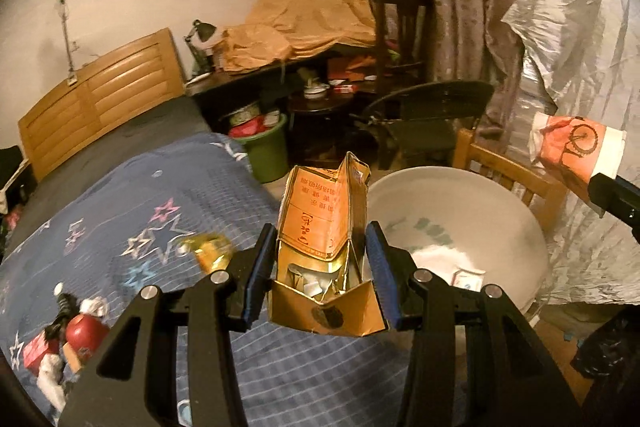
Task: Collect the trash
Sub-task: 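Carry both items over the bucket and open both tools to drop them, then move both tools back toward the remaining trash on the bed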
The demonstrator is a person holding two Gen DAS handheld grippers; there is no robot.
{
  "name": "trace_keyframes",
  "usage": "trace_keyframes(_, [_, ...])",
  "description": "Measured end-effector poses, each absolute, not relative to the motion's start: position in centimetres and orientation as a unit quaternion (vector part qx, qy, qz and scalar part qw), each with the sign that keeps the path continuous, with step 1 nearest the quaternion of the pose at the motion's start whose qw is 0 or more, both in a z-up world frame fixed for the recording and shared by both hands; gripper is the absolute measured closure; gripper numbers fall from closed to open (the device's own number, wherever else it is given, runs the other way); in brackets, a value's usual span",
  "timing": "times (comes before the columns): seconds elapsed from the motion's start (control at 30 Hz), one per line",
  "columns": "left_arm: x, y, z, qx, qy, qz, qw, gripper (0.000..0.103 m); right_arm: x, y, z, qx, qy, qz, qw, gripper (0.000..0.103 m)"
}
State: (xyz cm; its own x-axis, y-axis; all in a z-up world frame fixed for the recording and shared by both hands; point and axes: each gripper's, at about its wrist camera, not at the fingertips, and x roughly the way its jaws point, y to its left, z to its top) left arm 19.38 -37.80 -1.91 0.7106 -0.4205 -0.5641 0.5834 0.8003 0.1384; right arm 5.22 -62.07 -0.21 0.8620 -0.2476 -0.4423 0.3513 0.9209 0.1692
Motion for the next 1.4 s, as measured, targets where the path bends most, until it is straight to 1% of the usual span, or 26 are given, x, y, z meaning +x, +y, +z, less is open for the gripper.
trace_keyframes(0.2, [20.6,-40.4,-2.3,0.143,0.275,-0.332,0.891,0.059,6.4,-63.3,-0.8,0.124,0.218,-0.170,0.953,0.092])
trace_keyframes(0.4, [21.6,-41.5,-3.3,0.111,0.304,-0.430,0.843,0.059,6.5,-63.9,-1.6,0.129,0.225,-0.180,0.949,0.092])
trace_keyframes(0.7, [22.1,-43.5,-4.6,0.125,0.317,-0.429,0.837,0.059,7.3,-63.8,-2.6,0.132,0.237,-0.174,0.947,0.092])
trace_keyframes(0.77, [22.2,-44.2,-4.6,0.129,0.316,-0.426,0.838,0.057,7.8,-63.8,-2.5,0.132,0.237,-0.172,0.947,0.092])
trace_keyframes(0.8, [22.4,-44.5,-4.7,0.131,0.316,-0.423,0.839,0.054,8.4,-63.9,-2.6,0.131,0.241,-0.169,0.947,0.090])
trace_keyframes(0.83, [22.7,-44.8,-4.8,0.133,0.318,-0.415,0.842,0.045,8.9,-64.0,-2.7,0.129,0.247,-0.166,0.946,0.087])
trace_keyframes(0.87, [22.9,-45.0,-4.9,0.135,0.323,-0.406,0.844,0.038,9.4,-64.1,-2.8,0.126,0.251,-0.170,0.945,0.069])
trace_keyframes(0.9, [23.2,-45.0,-4.9,0.134,0.324,-0.399,0.847,0.030,9.8,-64.1,-2.8,0.123,0.249,-0.179,0.944,0.043])
trace_keyframes(0.93, [23.4,-44.9,-4.9,0.130,0.324,-0.396,0.849,0.030,9.9,-64.1,-2.8,0.121,0.244,-0.184,0.944,0.039])
trace_keyframes(1.2, [24.0,-43.4,-4.5,0.117,0.323,-0.385,0.857,0.030,9.2,-64.7,-2.8,0.128,0.230,-0.197,0.944,0.039])
trace_keyframes(1.4, [22.6,-43.0,-4.6,0.143,0.305,-0.356,0.872,0.030,8.2,-64.4,-3.0,0.138,0.220,-0.197,0.945,0.039])
